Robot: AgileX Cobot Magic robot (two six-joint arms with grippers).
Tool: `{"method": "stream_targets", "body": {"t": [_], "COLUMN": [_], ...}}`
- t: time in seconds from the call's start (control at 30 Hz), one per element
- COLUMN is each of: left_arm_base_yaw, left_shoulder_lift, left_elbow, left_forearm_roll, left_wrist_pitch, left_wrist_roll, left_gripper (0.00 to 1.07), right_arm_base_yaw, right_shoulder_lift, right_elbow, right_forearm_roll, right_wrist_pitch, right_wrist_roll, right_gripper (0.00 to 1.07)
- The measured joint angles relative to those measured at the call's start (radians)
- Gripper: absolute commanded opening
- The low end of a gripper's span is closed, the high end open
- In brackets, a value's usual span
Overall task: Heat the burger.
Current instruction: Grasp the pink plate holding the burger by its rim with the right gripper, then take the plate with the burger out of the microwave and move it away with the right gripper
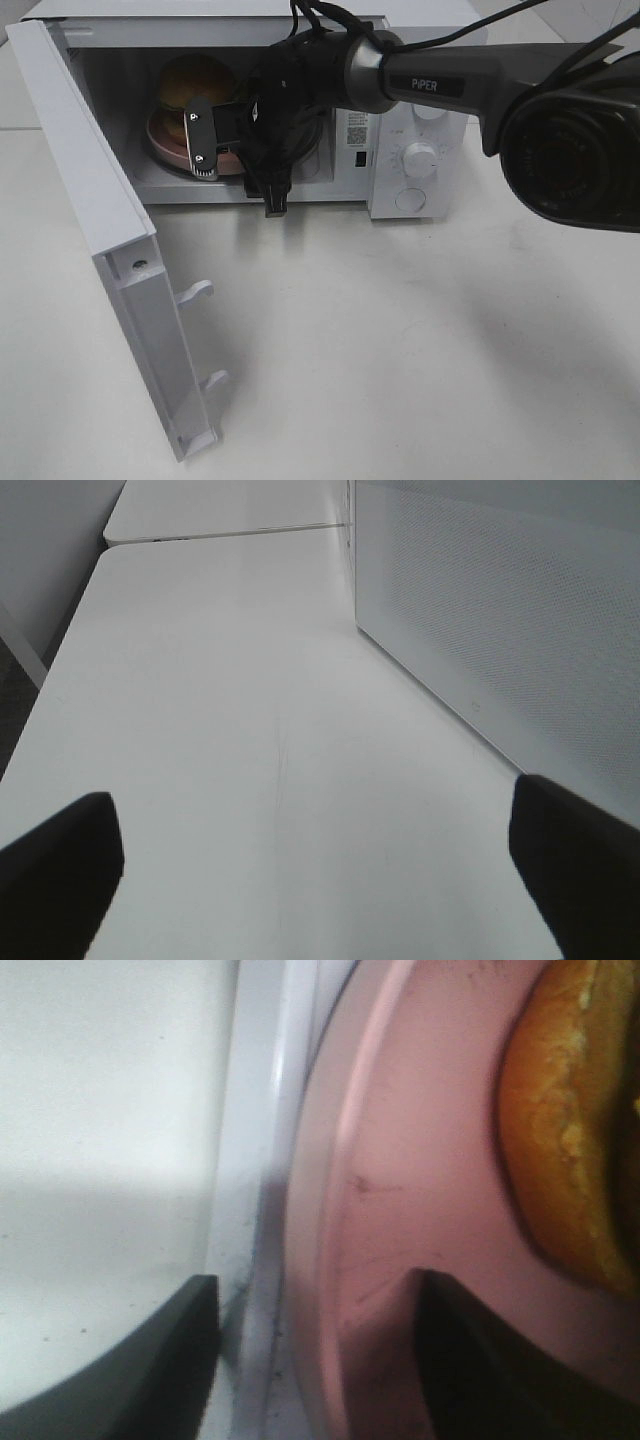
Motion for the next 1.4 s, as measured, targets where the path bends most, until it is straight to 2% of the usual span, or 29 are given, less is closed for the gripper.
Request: {"method": "stream_targets", "body": {"t": [0.03,0.07,0.1,0.63,1.03,1.4], "left_arm_base_yaw": [0.000,0.000,0.000,0.000,0.000,0.000], "left_shoulder_lift": [0.000,0.000,0.000,0.000,0.000,0.000], "left_elbow": [0.000,0.000,0.000,0.000,0.000,0.000], "left_forearm_roll": [0.000,0.000,0.000,0.001,0.001,0.001], "left_wrist_pitch": [0.000,0.000,0.000,0.000,0.000,0.000], "left_wrist_roll": [0.000,0.000,0.000,0.000,0.000,0.000], "left_gripper": [1.04,1.04,1.04,1.04,1.04,1.04], "right_arm_base_yaw": [0.001,0.001,0.003,0.005,0.004,0.014], "right_shoulder_lift": [0.000,0.000,-0.002,-0.028,-0.148,-0.264], "right_elbow": [0.000,0.000,-0.001,0.017,0.168,0.374], "right_forearm_roll": [0.004,0.004,0.015,0.017,-0.035,-0.036], "right_wrist_pitch": [0.005,0.005,0.021,0.025,-0.002,-0.108], "right_wrist_roll": [0.000,0.000,0.001,-0.004,-0.095,-0.172], "right_gripper": [0.17,0.17,0.00,0.01,0.01,0.01]}}
